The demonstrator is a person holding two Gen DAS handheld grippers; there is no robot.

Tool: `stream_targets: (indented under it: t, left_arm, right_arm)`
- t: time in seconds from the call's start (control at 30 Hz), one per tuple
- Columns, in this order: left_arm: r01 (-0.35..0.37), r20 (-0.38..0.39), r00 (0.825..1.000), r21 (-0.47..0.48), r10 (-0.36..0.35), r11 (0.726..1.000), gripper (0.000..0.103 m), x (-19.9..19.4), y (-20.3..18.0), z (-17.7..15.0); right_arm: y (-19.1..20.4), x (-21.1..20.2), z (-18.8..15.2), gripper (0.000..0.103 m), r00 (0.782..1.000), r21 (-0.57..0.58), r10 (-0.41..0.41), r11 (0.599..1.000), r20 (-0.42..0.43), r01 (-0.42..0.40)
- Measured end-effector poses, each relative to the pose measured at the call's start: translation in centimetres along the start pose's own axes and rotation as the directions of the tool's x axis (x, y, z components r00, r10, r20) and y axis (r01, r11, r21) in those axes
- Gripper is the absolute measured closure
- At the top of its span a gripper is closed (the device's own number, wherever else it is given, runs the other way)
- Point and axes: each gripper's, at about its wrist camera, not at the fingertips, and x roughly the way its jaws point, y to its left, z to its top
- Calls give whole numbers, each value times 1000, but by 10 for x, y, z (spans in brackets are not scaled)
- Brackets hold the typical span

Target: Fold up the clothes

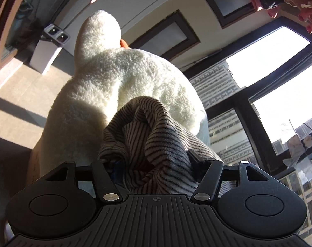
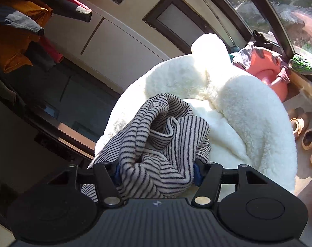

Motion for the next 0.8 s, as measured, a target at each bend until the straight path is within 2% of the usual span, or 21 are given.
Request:
stream_targets:
  t: [0.07, 0.23, 0.3, 0.4, 0.47, 0.53, 0.6, 0.67, 0.73, 0.8]
  left_arm:
    - [9, 6, 1000, 79, -9, 997, 50, -6, -12, 8]
    - [102, -13, 995, 149, -101, 984, 50, -9, -31, 49]
    - [106, -23, 994, 156, -104, 982, 50, -2, -36, 64]
    - [73, -23, 997, 187, -70, 980, 50, 16, -37, 75]
    - [39, -39, 999, 153, -33, 987, 50, 34, -28, 81]
    - [-5, -58, 998, 99, 11, 995, 48, 52, -12, 79]
    - [-41, -65, 997, 71, 45, 997, 34, 64, 1, 71]
    - [-41, -55, 998, 56, 44, 998, 28, 61, 5, 64]
    - [-52, -29, 998, 53, 54, 997, 24, 50, 3, 60]
    - [-61, 14, 998, 82, 61, 995, 25, 30, -5, 58]
  right_arm:
    - [15, -7, 0, 51, 999, -49, -16, 999, 43, 18]
    - [35, -14, 15, 52, 992, -76, 7, 997, 124, 3]
    - [42, -9, 28, 52, 987, -80, 19, 997, 160, -6]
    - [52, 5, 42, 52, 980, -118, 6, 993, 201, 18]
    - [48, 22, 51, 52, 981, -102, -14, 994, 194, 34]
    - [34, 47, 58, 51, 987, -84, -54, 994, 150, 67]
    - [18, 71, 59, 50, 989, -101, -105, 988, 107, 116]
    - [4, 82, 58, 46, 988, -118, -129, 983, 88, 139]
    - [-5, 82, 61, 40, 992, -104, -104, 988, 68, 111]
    - [-6, 76, 66, 40, 996, -123, -78, 989, 44, 83]
